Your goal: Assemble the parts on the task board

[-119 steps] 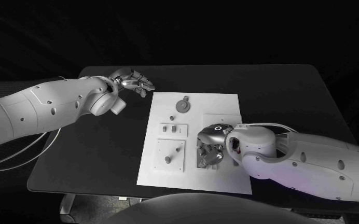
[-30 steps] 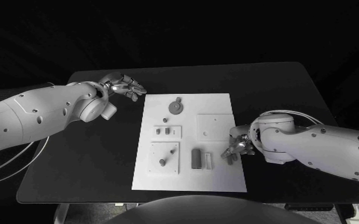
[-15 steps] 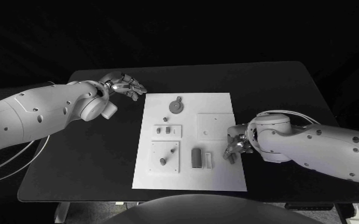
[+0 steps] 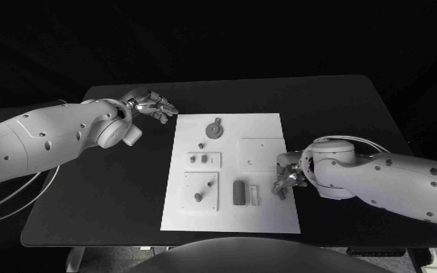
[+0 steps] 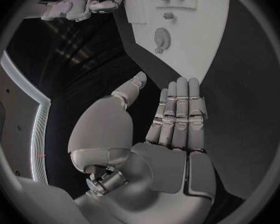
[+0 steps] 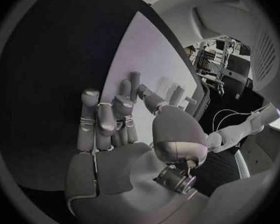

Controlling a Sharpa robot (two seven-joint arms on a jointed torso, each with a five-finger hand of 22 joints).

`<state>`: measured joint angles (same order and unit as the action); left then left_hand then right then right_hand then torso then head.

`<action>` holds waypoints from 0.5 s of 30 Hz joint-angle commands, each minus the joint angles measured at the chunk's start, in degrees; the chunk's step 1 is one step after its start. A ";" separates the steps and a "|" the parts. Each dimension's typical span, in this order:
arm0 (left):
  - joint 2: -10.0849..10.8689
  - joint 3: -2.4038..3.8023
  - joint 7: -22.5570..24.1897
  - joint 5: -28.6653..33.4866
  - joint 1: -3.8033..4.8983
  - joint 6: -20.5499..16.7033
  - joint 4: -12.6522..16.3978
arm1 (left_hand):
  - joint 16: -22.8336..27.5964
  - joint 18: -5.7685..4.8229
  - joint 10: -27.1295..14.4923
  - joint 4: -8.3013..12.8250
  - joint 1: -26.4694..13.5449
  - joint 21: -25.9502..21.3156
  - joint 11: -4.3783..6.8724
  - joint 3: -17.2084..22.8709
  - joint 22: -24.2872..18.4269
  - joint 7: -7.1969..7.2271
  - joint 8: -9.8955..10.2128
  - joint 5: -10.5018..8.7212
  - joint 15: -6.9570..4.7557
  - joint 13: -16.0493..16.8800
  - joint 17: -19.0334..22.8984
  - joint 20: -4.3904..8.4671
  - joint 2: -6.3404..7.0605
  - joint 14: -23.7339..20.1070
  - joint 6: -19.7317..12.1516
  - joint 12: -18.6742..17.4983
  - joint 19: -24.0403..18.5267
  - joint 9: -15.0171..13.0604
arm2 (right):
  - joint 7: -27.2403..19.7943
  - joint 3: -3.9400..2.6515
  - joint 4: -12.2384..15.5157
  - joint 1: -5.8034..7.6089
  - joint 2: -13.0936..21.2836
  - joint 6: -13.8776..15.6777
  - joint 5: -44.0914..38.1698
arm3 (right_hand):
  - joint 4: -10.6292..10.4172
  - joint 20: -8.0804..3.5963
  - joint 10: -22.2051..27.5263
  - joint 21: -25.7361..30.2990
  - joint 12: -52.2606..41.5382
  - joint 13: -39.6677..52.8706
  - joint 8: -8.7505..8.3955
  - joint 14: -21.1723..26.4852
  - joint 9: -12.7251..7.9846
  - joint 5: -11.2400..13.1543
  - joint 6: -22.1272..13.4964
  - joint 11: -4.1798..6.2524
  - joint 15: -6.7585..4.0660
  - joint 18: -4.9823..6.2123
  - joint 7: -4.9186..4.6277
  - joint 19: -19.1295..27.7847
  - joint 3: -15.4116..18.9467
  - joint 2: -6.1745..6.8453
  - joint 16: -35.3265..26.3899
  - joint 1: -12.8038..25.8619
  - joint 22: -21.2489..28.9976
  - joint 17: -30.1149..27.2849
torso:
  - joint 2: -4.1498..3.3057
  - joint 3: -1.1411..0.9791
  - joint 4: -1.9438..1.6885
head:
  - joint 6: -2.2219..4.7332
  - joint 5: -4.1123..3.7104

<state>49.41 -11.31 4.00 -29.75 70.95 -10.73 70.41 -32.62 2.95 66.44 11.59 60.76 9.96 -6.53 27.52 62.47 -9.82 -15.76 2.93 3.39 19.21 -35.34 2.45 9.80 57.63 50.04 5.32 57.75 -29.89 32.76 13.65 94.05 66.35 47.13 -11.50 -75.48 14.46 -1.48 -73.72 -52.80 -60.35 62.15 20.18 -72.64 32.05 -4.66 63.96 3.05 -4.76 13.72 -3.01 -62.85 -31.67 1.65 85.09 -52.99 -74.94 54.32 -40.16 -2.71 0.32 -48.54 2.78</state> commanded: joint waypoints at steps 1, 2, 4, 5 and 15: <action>-0.02 0.02 0.02 -0.32 0.06 0.76 0.17 | 0.38 0.54 0.32 -0.24 -0.26 -0.34 -0.11 0.03 0.06 0.05 -0.19 -0.02 -0.03 0.08 -0.08 -0.16 0.05 0.34 0.24 0.06 0.41 0.05 | -0.28 0.45 0.06 -0.59 0.33 3.09 3.95 | 2.33 0.15 -0.24 -0.26 0.21 -0.07 -0.38 -0.31 0.21 -0.09 -0.62 -0.02 0.21 1.28 -0.23 -0.33 -2.73 -1.24 -0.07 -1.73 -0.86 0.13 | -0.01 0.00 0.02 | 0.00 0.10; 0.00 0.02 0.01 -0.32 0.06 0.74 0.18 | 0.38 0.54 0.32 -0.23 -0.25 -0.34 -0.11 0.03 0.06 0.05 -0.19 -0.02 -0.03 0.08 -0.08 -0.16 0.05 0.35 0.24 0.06 0.42 0.05 | -0.41 0.45 0.23 -0.59 0.49 3.64 5.09 | 2.33 0.15 -0.24 -0.27 0.21 -0.07 -0.37 -0.33 0.21 -0.09 -0.61 -0.02 0.21 1.28 -0.23 -0.33 -2.74 -1.24 -0.06 -1.74 -0.86 0.15 | 0.00 -0.01 0.02 | 0.00 0.15; 0.02 0.01 -0.04 -0.34 0.06 0.77 0.19 | 0.39 0.54 0.32 -0.23 -0.24 -0.35 -0.12 0.03 0.06 0.05 -0.19 -0.02 -0.03 0.08 -0.10 -0.16 0.07 0.35 0.24 0.06 0.41 0.06 | -0.64 0.44 0.63 -0.59 0.83 4.34 7.03 | 2.34 0.15 -0.28 -0.30 0.19 -0.06 -0.33 -0.43 0.23 -0.07 -0.55 -0.01 0.21 1.28 -0.22 -0.37 -2.79 -1.21 -0.02 -1.77 -0.87 0.29 | 0.00 0.01 0.02 | 0.00 0.21; 0.03 0.01 -0.08 -0.35 0.06 0.80 0.18 | 0.40 0.53 0.31 -0.22 -0.24 -0.35 -0.12 0.03 0.07 0.05 -0.19 -0.02 -0.03 0.08 -0.10 -0.16 0.07 0.35 0.24 0.06 0.41 0.06 | -0.74 0.43 0.79 -0.58 0.97 4.88 8.03 | 2.34 0.15 -0.29 -0.31 0.18 -0.06 -0.32 -0.47 0.23 -0.07 -0.53 -0.01 0.21 1.28 -0.22 -0.39 -2.81 -1.19 0.00 -1.78 -0.88 0.36 | 0.00 0.01 0.02 | 0.00 0.21; -0.02 0.01 -0.28 -0.59 0.06 1.01 0.13 | 0.46 0.53 0.31 -0.18 -0.18 -0.37 -0.13 0.01 0.09 0.04 -0.19 -0.02 -0.02 0.09 -0.18 -0.16 0.12 0.36 0.23 0.03 0.42 0.07 | -1.63 0.41 1.89 0.15 1.52 6.56 20.29 | 2.35 0.15 -0.37 -0.38 0.13 -0.05 -0.24 -0.61 0.26 -0.05 -0.44 0.03 0.20 1.28 -0.18 -0.48 -2.93 -1.13 0.05 -1.86 -0.90 0.50 | 0.00 0.00 0.02 | -0.17 0.40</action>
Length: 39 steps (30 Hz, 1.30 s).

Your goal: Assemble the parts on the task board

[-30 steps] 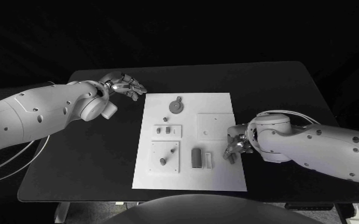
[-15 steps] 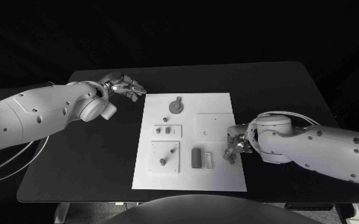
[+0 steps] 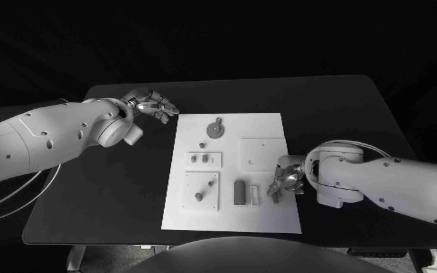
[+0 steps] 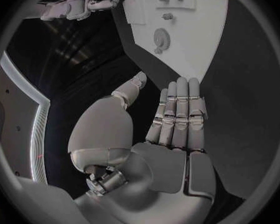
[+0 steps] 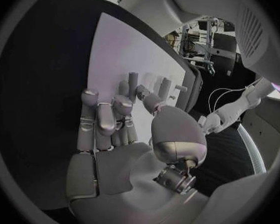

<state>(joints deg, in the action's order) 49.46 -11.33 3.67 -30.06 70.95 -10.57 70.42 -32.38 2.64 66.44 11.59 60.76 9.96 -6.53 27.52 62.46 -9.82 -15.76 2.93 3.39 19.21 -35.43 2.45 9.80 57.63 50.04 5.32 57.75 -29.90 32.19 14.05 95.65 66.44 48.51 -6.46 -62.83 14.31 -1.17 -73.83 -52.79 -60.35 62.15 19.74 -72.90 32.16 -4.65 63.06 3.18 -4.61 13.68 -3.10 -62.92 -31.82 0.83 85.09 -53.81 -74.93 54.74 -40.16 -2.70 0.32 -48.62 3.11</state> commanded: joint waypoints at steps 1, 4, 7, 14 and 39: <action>-0.08 0.02 0.03 -0.28 0.06 0.88 0.11 | 0.23 0.84 0.31 -0.18 -0.18 -0.37 -0.13 0.01 0.10 0.04 -0.19 -0.03 -0.03 0.09 -0.09 -0.16 0.13 0.36 0.23 0.03 0.42 0.07 | -1.20 0.01 0.36 0.07 0.16 1.60 8.20 | 2.49 -0.17 -0.27 -0.39 0.13 -0.05 0.20 -0.35 0.15 -0.06 0.47 -0.10 0.05 1.32 -0.09 -0.41 -2.79 -0.32 0.05 -1.04 -0.91 0.07 | 0.00 -0.01 0.02 | -0.09 0.07; -0.07 0.02 -0.04 -0.29 0.06 1.00 0.11 | 0.25 0.84 0.31 -0.17 -0.17 -0.37 -0.13 0.00 0.11 0.04 -0.19 -0.03 -0.02 0.09 -0.11 -0.16 0.15 0.37 0.23 0.02 0.42 0.08 | -1.40 0.00 0.47 0.08 0.11 2.27 10.12 | 2.49 -0.17 -0.28 -0.40 0.12 -0.04 0.20 -0.35 0.16 -0.06 0.48 -0.10 0.05 1.32 -0.08 -0.42 -2.81 -0.32 0.06 -1.05 -0.91 0.07 | -0.01 -0.03 -0.01 | -0.26 0.14; -0.05 0.02 -0.14 -0.39 0.06 1.12 0.11 | 0.27 0.83 0.31 -0.17 -0.17 -0.38 -0.13 0.00 0.11 0.04 -0.19 -0.03 -0.02 0.10 -0.13 -0.17 0.15 0.37 0.23 0.02 0.42 0.08 | -1.51 -0.01 0.44 0.10 -0.05 3.10 12.37 | 2.49 -0.17 -0.30 -0.42 0.11 -0.04 0.21 -0.41 0.16 -0.05 0.49 -0.09 0.05 1.32 -0.08 -0.44 -2.84 -0.33 0.08 -1.05 -0.91 0.17 | -0.01 -0.03 -0.03 | -0.33 0.16; -0.02 0.02 -0.24 -0.51 0.06 1.20 0.12 | 0.31 0.83 0.31 -0.17 -0.17 -0.39 -0.13 -0.02 0.13 0.03 -0.19 -0.03 -0.02 0.10 -0.18 -0.17 0.17 0.38 0.23 0.00 0.42 0.09 | -1.22 -0.01 0.25 0.16 -0.87 2.90 15.70 | 2.45 -0.16 -0.32 -0.44 0.09 -0.03 0.23 -0.43 0.17 -0.03 0.50 -0.09 0.04 1.32 -0.08 -0.48 -2.83 -0.30 0.09 -0.97 -0.92 0.17 | -0.01 -0.03 0.03 | -0.58 0.29; 0.03 0.02 -0.32 -0.60 0.06 1.58 0.15 | 0.44 0.82 0.33 -0.20 -0.19 -0.44 -0.14 -0.05 0.17 0.03 -0.21 -0.03 -0.01 0.12 -0.34 -0.18 0.15 0.42 0.24 -0.03 0.44 0.11 | -1.19 0.05 -3.70 -0.17 -5.12 1.03 12.96 | 2.41 -0.13 -0.32 -0.45 0.09 -0.02 0.21 -0.32 0.15 -0.03 0.45 -0.11 0.03 1.32 -0.10 -0.49 -2.90 -0.43 0.04 -0.77 -0.91 -0.09 | 0.00 0.00 0.00 | -1.21 0.67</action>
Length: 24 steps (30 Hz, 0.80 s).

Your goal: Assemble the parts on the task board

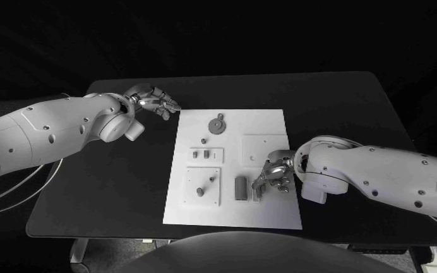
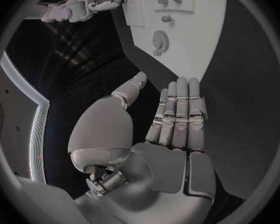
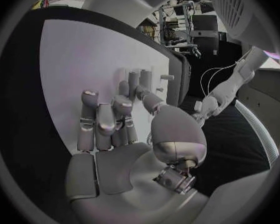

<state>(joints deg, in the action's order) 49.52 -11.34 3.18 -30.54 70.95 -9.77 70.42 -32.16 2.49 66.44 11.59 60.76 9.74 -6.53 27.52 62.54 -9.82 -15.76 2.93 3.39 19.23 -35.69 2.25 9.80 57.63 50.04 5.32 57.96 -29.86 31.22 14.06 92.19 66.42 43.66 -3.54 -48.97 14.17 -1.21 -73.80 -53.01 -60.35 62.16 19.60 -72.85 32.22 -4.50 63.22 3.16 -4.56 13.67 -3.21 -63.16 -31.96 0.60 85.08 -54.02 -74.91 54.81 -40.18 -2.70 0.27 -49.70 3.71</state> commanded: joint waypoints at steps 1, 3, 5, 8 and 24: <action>-0.03 0.03 0.17 -0.12 0.06 0.79 0.14 | 0.22 0.98 0.34 -0.20 -0.19 -0.22 -0.14 -0.05 0.09 0.03 -0.21 -0.03 -0.01 0.10 -0.08 0.03 0.15 0.42 0.24 -0.03 0.24 0.07 | -0.19 0.05 -0.32 -0.18 -0.34 -2.07 -0.91 | 2.55 -0.09 -0.34 -0.24 0.09 -0.02 0.35 -0.38 0.10 -0.18 0.29 -0.08 -0.02 1.33 0.01 -0.25 -2.77 -0.20 0.04 -0.55 -0.93 -0.13 | 0.02 0.00 0.05 | -0.13 0.08; -0.04 0.03 0.16 -0.12 0.06 0.81 0.17 | 0.22 0.97 0.34 -0.20 -0.19 -0.22 -0.14 -0.05 0.09 0.03 -0.21 -0.03 -0.01 0.10 -0.09 0.03 0.15 0.42 0.24 -0.03 0.24 0.07 | -0.14 0.08 -0.43 -0.27 -0.49 -2.61 -0.91 | 2.55 -0.08 -0.33 -0.23 0.09 -0.02 0.34 -0.33 0.09 -0.18 0.27 -0.09 -0.02 1.33 -0.01 -0.23 -2.78 -0.23 0.03 -0.51 -0.93 -0.20 | 0.04 -0.01 0.06 | -0.17 0.15; -0.04 0.03 0.14 -0.13 0.06 0.85 0.16 | 0.23 0.97 0.34 -0.20 -0.19 -0.23 -0.14 -0.05 0.09 0.03 -0.21 -0.03 -0.01 0.10 -0.10 0.03 0.15 0.42 0.24 -0.03 0.24 0.07 | -0.08 0.12 -0.48 -0.36 -0.57 -3.12 -0.91 | 2.55 -0.07 -0.32 -0.23 0.10 -0.02 0.33 -0.32 0.09 -0.18 0.25 -0.09 -0.02 1.33 -0.01 -0.22 -2.79 -0.24 0.02 -0.49 -0.92 -0.22 | 0.03 -0.02 0.06 | -0.20 0.18; -0.01 0.03 0.11 -0.13 0.06 0.87 0.16 | 0.25 0.97 0.34 -0.20 -0.19 -0.23 -0.14 -0.06 0.10 0.03 -0.21 -0.03 -0.01 0.10 -0.12 0.03 0.15 0.43 0.24 -0.04 0.24 0.07 | -0.15 0.12 -0.40 -0.51 -0.68 -3.67 -0.79 | 2.56 -0.06 -0.31 -0.22 0.10 -0.02 0.32 -0.33 0.08 -0.18 0.23 -0.10 -0.02 1.33 -0.02 -0.21 -2.81 -0.27 0.02 -0.47 -0.92 -0.18 | 0.02 -0.04 0.06 | -0.28 0.22; -0.06 0.03 0.07 -0.25 0.06 0.94 0.14 | 0.34 0.97 0.35 -0.22 -0.20 -0.26 -0.14 -0.08 0.13 0.03 -0.22 -0.02 -0.01 0.12 -0.23 0.03 0.14 0.45 0.24 -0.06 0.25 0.09 | -0.30 0.12 -0.14 -0.72 -0.90 -3.13 -0.94 | 2.58 -0.05 -0.28 -0.22 0.10 -0.01 0.32 -0.30 0.08 -0.19 0.20 -0.11 -0.02 1.33 -0.03 -0.17 -2.89 -0.35 0.01 -0.42 -0.93 -0.19 | 0.03 0.00 0.06 | -0.27 0.57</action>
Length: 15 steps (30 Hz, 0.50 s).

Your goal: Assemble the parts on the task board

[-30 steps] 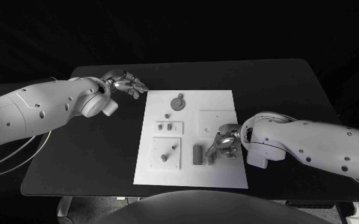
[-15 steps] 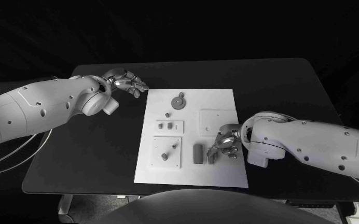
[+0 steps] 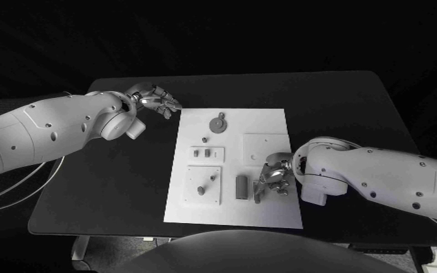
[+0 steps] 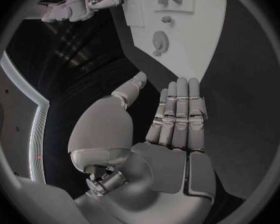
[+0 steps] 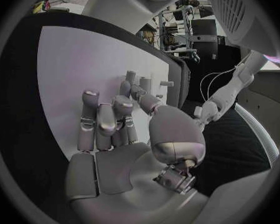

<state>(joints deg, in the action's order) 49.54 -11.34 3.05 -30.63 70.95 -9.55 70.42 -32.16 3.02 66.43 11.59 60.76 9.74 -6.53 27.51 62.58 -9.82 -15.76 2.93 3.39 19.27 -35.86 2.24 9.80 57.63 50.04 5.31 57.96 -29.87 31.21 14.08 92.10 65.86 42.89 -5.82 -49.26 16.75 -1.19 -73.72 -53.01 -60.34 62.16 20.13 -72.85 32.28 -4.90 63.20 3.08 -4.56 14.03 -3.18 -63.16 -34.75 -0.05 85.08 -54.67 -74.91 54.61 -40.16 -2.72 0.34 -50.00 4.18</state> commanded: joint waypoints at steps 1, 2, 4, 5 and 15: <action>-0.08 0.03 0.20 -0.16 0.06 0.72 0.15 | 0.35 0.44 0.35 -0.22 -0.20 -0.27 -0.14 -0.08 0.09 0.04 -0.22 -0.03 -0.01 0.08 -0.07 0.03 0.14 0.45 0.24 -0.06 0.26 0.10 | -0.31 0.10 -0.10 -0.16 -0.18 -0.67 -0.84 | 0.00 -0.07 -0.36 -0.22 0.10 -0.01 -0.21 -0.32 0.01 0.21 0.22 -0.04 -0.02 0.97 -0.06 -0.18 -0.10 0.30 0.01 0.24 -0.93 0.05 | 0.01 0.03 -0.02 | 0.04 0.12; -0.08 0.03 0.21 -0.16 0.06 0.72 0.15 | 0.35 0.44 0.35 -0.22 -0.20 -0.27 -0.14 -0.08 0.09 0.04 -0.22 -0.03 -0.01 0.08 -0.08 0.03 0.14 0.45 0.24 -0.07 0.26 0.10 | -0.34 0.10 -0.13 -0.16 -0.18 -0.45 -1.09 | 0.00 -0.06 -0.36 -0.22 0.10 -0.01 -0.21 -0.29 0.01 0.21 0.21 -0.04 -0.02 0.97 -0.06 -0.17 -0.11 0.30 0.01 0.24 -0.93 0.00 | 0.01 0.03 -0.02 | 0.04 0.12; -0.05 0.03 0.19 -0.16 0.06 0.74 0.14 | 0.36 0.44 0.35 -0.22 -0.19 -0.27 -0.14 -0.08 0.10 0.04 -0.22 -0.03 -0.01 0.08 -0.09 0.03 0.13 0.46 0.24 -0.07 0.26 0.10 | -0.48 0.10 -0.26 -0.17 -0.18 0.09 -1.48 | 0.00 -0.06 -0.35 -0.21 0.10 -0.01 -0.21 -0.29 0.01 0.21 0.21 -0.04 -0.02 0.97 -0.06 -0.17 -0.11 0.29 0.00 0.26 -0.93 0.00 | 0.01 0.03 -0.03 | 0.06 0.13; -0.04 0.03 0.17 -0.16 0.06 0.74 0.13 | 0.37 0.44 0.35 -0.22 -0.19 -0.28 -0.14 -0.08 0.10 0.03 -0.22 -0.03 -0.01 0.08 -0.10 0.03 0.13 0.46 0.24 -0.07 0.26 0.10 | -0.55 0.10 -0.37 -0.17 -0.19 0.45 -1.67 | -0.01 -0.06 -0.35 -0.22 0.10 -0.01 -0.21 -0.26 0.01 0.21 0.21 -0.04 -0.02 0.97 -0.06 -0.17 -0.12 0.28 0.00 0.27 -0.93 -0.06 | 0.00 0.03 -0.05 | 0.07 0.12; -0.07 0.03 0.12 -0.16 0.06 0.81 0.11 | 0.41 0.44 0.36 -0.23 -0.19 -0.29 -0.13 -0.08 0.11 0.03 -0.23 -0.02 -0.01 0.09 -0.15 0.03 0.10 0.47 0.24 -0.08 0.27 0.11 | -1.80 0.09 -0.32 -0.21 -0.01 5.04 -8.12 | -0.03 -0.05 -0.35 -0.22 0.09 0.00 -0.20 -0.35 0.02 0.21 0.22 -0.05 -0.03 0.97 -0.07 -0.19 -0.17 0.19 0.02 0.32 -0.93 0.13 | -0.01 0.00 -0.01 | 0.14 0.12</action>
<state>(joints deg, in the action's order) 49.54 -11.34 2.99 -30.69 70.95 -9.47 70.41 -31.95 2.97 66.43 11.59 60.76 9.74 -6.53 27.51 62.63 -9.82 -15.76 2.93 3.39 19.26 -35.92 2.24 9.80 57.63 50.04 5.32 57.96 -29.82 30.34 14.07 91.78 65.85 42.85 -3.48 -52.80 16.76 -1.18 -73.72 -53.01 -60.34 62.16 20.28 -72.85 32.21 -4.88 63.29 3.07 -4.56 14.07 -3.09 -63.15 -34.74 0.01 85.08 -54.60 -74.91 54.64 -40.16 -2.71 0.31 -49.87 4.30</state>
